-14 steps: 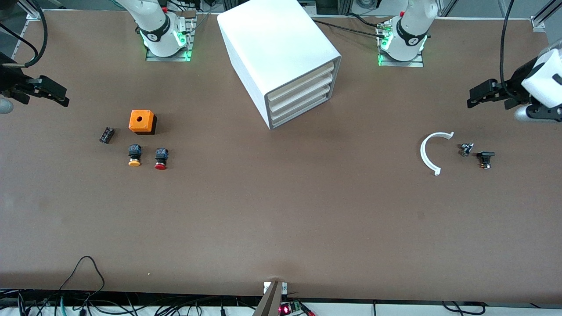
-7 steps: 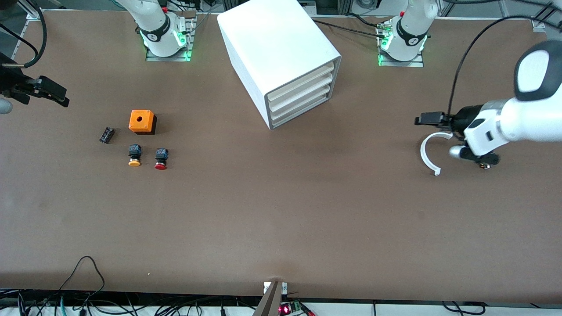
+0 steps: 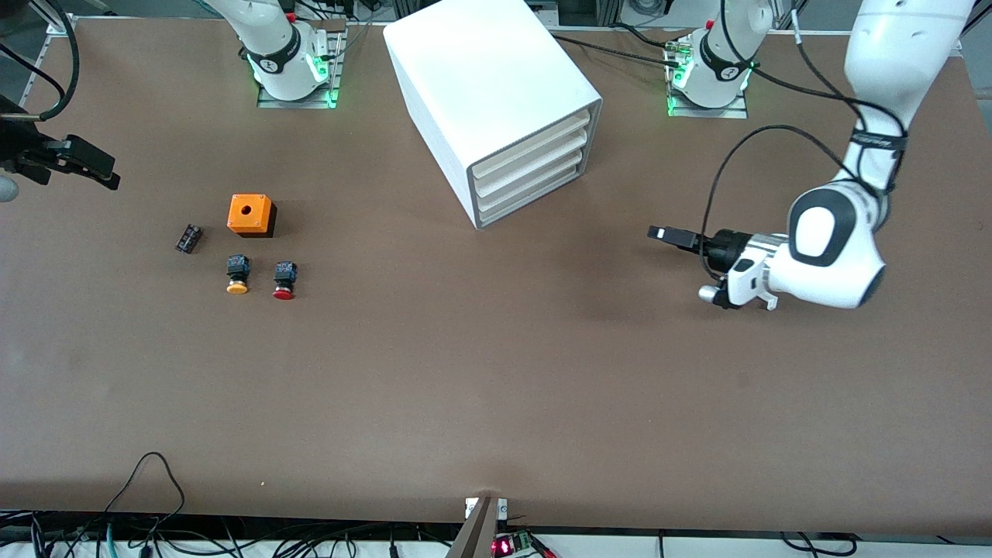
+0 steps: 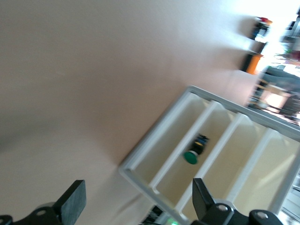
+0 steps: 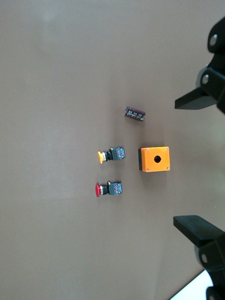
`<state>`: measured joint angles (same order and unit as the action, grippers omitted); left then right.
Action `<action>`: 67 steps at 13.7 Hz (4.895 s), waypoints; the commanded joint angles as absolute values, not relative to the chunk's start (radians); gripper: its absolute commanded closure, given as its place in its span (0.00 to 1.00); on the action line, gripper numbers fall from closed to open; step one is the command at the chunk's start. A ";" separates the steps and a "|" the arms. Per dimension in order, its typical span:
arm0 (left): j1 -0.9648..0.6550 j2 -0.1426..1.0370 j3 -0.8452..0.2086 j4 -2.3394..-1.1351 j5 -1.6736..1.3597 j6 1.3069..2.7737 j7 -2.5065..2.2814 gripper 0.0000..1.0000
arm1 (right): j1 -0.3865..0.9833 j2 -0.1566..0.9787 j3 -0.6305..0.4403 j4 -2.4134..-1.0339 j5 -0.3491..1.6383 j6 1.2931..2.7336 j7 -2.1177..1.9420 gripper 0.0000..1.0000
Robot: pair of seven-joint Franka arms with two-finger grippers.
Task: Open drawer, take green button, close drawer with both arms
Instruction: 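Move the left gripper toward the handle of the lowest drawer, then grasp the drawer handle with the left gripper and pull it open, then reach the right gripper over the green button while the left gripper withdraws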
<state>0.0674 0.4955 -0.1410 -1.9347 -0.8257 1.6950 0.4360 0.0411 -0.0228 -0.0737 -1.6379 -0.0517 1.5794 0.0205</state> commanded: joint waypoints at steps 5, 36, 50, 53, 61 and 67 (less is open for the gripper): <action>-0.109 0.568 -0.149 -2.060 -1.006 1.788 0.683 0.00 | 0.044 0.011 -0.072 -1.615 -0.031 1.586 0.029 0.00; -0.035 0.465 -0.141 -2.083 -1.057 1.997 0.696 0.00 | 0.374 0.316 -0.025 -1.508 0.078 1.839 -0.080 0.00; 0.097 0.017 0.026 -1.826 -0.357 1.820 0.596 0.00 | 0.730 0.721 0.153 -1.101 -0.029 1.859 -0.668 0.00; 0.072 0.009 -0.014 -1.593 -0.053 1.558 0.454 0.00 | 0.749 0.768 0.160 -1.106 -0.032 1.873 -0.758 0.00; 0.061 0.021 -0.081 -1.548 0.038 1.496 0.330 0.00 | 0.810 0.845 0.160 -1.106 -0.080 1.968 -0.723 0.00; 0.061 0.021 -0.071 -1.545 0.034 1.506 0.186 0.00 | 0.824 0.891 0.160 -1.106 -0.083 2.006 -0.703 0.00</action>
<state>0.0651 0.0088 -0.0754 -1.5748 0.0232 1.5131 0.2218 0.8135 0.8590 0.1555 -1.1431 -0.0637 2.0002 -0.7242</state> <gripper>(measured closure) 0.000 0.000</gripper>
